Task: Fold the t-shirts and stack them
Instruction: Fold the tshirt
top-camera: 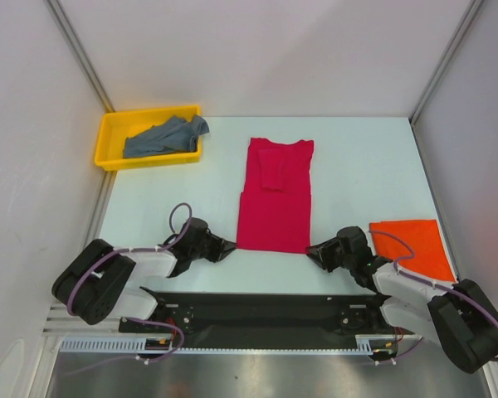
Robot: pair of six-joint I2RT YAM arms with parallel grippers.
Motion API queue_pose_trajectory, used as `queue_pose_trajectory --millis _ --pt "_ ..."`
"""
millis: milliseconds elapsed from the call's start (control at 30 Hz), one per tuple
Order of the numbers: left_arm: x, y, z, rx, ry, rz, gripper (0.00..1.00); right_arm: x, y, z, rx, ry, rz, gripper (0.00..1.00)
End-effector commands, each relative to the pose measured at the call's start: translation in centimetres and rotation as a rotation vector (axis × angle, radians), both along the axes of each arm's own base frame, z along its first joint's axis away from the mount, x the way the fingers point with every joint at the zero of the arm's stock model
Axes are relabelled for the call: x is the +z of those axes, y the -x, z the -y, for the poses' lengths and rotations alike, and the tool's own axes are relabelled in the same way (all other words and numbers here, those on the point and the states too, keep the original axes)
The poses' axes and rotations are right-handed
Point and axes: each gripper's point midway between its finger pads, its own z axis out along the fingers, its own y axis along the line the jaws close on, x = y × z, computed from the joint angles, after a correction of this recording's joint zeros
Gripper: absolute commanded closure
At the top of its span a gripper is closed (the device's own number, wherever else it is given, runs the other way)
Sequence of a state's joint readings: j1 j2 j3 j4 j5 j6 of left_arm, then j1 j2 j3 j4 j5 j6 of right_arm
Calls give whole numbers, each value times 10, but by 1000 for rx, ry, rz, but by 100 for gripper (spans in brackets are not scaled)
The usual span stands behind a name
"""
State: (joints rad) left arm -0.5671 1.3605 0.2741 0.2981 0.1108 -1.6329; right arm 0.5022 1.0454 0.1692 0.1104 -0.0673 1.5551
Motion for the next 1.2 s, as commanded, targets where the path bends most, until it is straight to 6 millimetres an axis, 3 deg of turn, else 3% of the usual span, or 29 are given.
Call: queue_pose_trajectory --millis 0,200,333,500,633,800,900,1000,1033,1100,1133,1167 --pt "-9 2 -4 -13 -51 -10 87 -14 3 8 -18 49 -25 74" --pt "-10 2 -1 -30 -42 -4 95 -16 0 6 13 59 -27 82" --pt "-8 0 -2 -58 -55 3 100 -14 0 3 46 55 -17 100" --pt "-8 13 -9 -81 -74 -5 100 -8 15 -2 147 70 -27 100" --pt "-12 34 -21 -93 -88 -21 100 0 30 -4 193 56 -22 100" --pt "2 50 -22 -141 -74 30 100 4 57 -9 275 68 -34 100" --pt "0 68 -27 -177 -117 3 100 13 71 -13 310 67 -17 100" --pt "19 72 -24 -219 -117 72 100 25 82 -14 351 81 7 100" --pt "35 65 -21 -233 -121 118 100 26 88 -14 393 106 16 100" --pt "40 66 -25 -303 -205 136 100 46 82 -16 422 131 59 100" --pt "62 52 -20 -307 -221 183 100 51 76 -12 412 153 58 100" --pt "63 48 -19 -321 -252 176 100 69 66 -15 440 169 110 100"
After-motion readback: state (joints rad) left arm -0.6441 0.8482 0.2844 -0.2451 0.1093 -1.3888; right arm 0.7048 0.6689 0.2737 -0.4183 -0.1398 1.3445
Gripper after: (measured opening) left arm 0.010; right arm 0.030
